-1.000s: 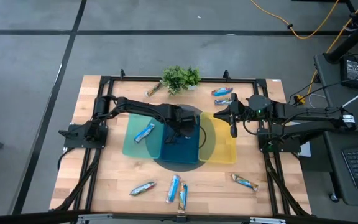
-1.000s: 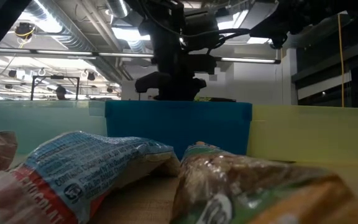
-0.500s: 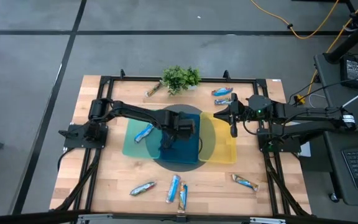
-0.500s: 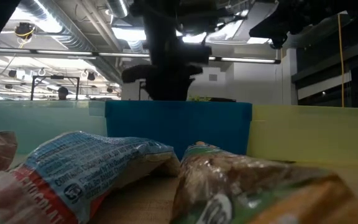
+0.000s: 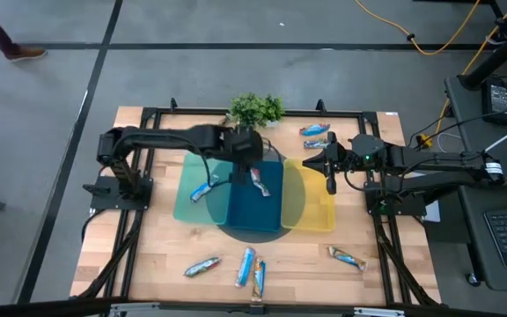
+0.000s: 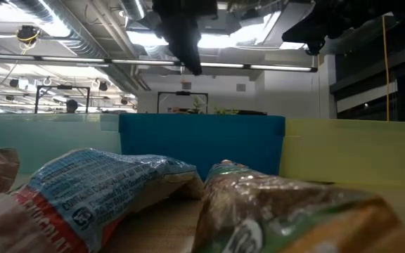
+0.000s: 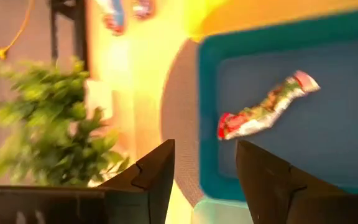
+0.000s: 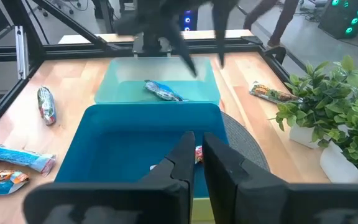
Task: Pick and place Granola Bars by type
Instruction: Put the yellow granola bar into the yellow bin
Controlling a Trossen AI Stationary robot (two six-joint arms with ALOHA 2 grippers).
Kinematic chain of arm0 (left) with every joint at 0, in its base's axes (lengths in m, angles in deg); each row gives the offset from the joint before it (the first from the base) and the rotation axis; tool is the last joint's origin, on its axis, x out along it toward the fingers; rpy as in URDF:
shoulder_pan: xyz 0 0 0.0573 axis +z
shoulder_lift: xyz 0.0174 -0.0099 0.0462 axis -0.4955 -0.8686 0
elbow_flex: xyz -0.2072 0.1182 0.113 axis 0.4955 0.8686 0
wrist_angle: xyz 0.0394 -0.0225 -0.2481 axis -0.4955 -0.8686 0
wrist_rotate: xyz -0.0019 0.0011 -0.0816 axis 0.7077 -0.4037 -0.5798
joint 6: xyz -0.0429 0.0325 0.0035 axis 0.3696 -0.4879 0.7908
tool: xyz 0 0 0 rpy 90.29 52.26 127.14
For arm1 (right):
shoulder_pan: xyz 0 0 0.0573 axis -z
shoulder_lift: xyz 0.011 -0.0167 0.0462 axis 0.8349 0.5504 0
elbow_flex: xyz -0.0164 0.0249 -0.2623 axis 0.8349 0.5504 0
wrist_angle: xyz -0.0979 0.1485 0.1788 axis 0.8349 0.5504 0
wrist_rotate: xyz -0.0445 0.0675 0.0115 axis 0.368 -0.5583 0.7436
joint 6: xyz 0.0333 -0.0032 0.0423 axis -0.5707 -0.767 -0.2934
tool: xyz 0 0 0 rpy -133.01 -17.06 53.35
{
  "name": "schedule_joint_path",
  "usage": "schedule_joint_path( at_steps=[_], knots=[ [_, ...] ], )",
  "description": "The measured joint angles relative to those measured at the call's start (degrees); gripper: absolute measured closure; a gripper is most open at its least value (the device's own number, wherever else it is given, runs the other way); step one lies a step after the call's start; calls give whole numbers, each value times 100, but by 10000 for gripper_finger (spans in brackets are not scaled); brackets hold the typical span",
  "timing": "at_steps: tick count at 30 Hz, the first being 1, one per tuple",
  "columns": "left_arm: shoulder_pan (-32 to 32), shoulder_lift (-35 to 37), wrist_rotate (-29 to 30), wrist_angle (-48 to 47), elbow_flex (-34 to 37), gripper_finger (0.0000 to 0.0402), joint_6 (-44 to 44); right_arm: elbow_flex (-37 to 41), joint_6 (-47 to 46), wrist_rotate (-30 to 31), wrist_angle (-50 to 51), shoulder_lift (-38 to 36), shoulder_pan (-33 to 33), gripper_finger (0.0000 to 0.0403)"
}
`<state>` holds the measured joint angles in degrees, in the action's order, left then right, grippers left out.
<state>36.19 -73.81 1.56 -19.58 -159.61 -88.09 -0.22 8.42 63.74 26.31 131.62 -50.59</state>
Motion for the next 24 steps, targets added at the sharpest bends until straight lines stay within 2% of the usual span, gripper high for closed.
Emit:
schedule_joint_path(
  at_steps=[19,24],
  knots=[
    [978,762,-13,-401,9,249,1624,0,-7,-2,-4,2,0,368],
    [1361,938,-11,-406,9,251,1738,0,-7,-2,-4,2,0,368]
  ],
)
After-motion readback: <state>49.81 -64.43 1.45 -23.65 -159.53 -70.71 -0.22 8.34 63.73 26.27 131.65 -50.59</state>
